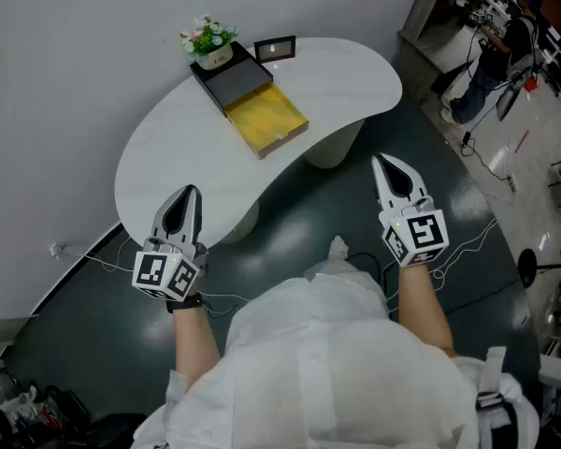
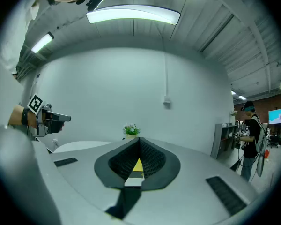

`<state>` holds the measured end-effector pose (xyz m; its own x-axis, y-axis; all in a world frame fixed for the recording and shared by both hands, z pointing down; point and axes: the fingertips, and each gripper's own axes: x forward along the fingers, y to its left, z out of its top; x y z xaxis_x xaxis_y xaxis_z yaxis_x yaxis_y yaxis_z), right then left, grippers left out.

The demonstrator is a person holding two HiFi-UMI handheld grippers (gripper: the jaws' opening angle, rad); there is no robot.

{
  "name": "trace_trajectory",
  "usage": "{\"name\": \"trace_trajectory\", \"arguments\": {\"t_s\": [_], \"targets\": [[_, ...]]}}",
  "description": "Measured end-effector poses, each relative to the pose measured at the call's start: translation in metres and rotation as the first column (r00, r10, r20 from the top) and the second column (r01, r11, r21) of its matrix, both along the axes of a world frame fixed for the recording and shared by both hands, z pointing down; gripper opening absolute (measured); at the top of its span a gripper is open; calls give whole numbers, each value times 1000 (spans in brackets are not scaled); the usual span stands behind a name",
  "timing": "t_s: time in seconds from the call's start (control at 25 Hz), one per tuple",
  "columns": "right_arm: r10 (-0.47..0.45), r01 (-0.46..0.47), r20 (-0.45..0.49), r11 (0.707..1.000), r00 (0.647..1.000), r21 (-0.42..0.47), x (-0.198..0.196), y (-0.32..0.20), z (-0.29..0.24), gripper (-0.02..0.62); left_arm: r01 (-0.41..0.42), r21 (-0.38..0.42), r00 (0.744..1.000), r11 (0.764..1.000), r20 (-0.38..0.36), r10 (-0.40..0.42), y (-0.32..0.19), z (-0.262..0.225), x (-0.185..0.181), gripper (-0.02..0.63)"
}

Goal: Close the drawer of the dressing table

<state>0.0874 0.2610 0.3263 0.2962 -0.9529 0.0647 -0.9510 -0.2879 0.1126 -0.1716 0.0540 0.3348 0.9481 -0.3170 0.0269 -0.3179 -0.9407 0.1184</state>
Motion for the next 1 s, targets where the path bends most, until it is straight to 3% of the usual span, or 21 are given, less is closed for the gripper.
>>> {"name": "trace_trajectory", "arguments": {"t_s": [0.6, 0.8, 1.0], "targets": [[-23, 23, 4, 1000, 1000, -21, 4, -12, 9, 9, 2, -34, 1000, 999, -4, -2, -1, 9, 5, 23], [-48, 46, 47, 998, 998, 36, 12, -9, 7, 9, -3, -44, 1000, 999, -11, 3, 1, 13, 16, 23], [-61, 59, 59, 998, 996, 31, 28, -17, 11, 9, -27, -34, 1000, 999, -1, 27, 0, 11, 33, 25]]}}
